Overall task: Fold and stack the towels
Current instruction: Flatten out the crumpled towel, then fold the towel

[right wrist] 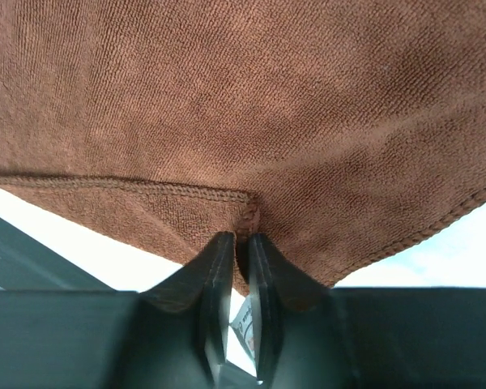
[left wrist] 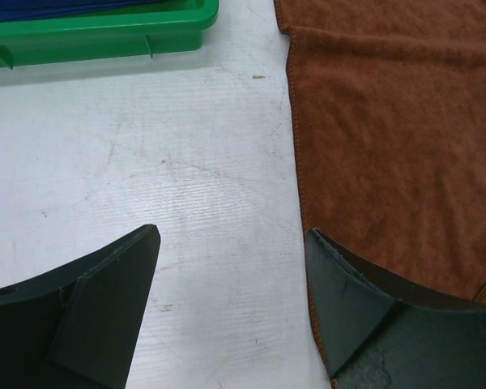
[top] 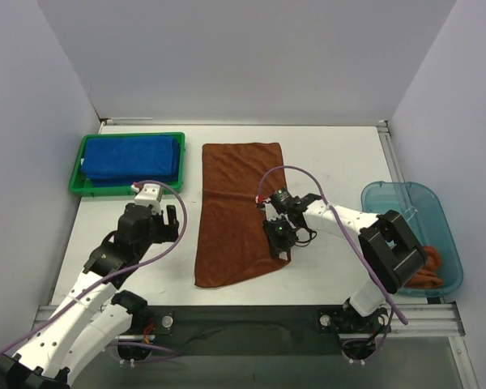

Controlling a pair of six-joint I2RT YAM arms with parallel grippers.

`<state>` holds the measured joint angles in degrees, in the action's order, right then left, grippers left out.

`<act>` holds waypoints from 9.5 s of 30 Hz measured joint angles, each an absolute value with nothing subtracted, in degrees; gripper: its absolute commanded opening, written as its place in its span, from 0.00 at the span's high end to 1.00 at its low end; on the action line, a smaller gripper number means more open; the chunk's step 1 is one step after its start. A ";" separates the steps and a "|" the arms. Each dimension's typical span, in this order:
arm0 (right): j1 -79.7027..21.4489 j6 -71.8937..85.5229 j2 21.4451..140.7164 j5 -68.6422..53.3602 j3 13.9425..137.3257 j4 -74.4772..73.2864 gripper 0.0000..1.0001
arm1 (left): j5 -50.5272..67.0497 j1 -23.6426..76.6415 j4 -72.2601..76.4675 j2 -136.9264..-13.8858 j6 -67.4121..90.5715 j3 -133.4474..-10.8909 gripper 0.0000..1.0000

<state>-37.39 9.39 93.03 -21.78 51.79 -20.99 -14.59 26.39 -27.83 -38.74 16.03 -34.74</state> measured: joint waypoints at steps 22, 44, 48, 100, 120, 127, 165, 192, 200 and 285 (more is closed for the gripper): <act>-47.16 11.62 80.82 -29.19 44.56 -24.34 0.86 | -14.59 26.13 -27.81 -39.55 15.84 -34.74 0.18; -55.61 26.83 57.19 -18.87 34.74 -30.46 0.66 | -11.44 26.02 -27.35 -42.26 16.36 -34.74 0.18; -55.61 27.73 58.61 -17.23 35.42 -30.00 0.72 | -8.64 26.04 -26.59 -44.64 17.34 -34.74 0.18; -22.74 21.91 88.31 -5.17 62.98 -14.48 0.66 | -5.76 38.72 -16.40 -99.53 24.69 -63.46 0.29; -22.59 19.64 105.69 -12.36 64.66 -9.87 0.62 | -2.52 39.55 -15.11 -92.44 33.43 -50.39 0.23; -22.55 15.31 104.18 -13.23 66.24 -16.05 0.61 | -2.52 38.59 -21.26 -91.11 32.25 -52.73 0.19; -17.17 3.14 138.93 -8.45 116.07 -20.47 0.57 | -13.47 20.47 -20.73 -129.84 12.84 -99.59 0.31; -17.26 9.02 141.32 -3.77 121.16 -27.33 1.00 | -12.34 20.03 -19.53 -129.82 13.85 -99.02 0.30; -17.19 8.97 141.32 -4.19 121.16 -27.38 1.00 | -11.03 19.59 -19.51 -129.84 15.09 -99.04 0.30; -13.17 0.36 123.28 -8.71 95.68 12.62 1.00 | 1.65 14.72 -22.48 -135.46 11.33 -118.58 1.00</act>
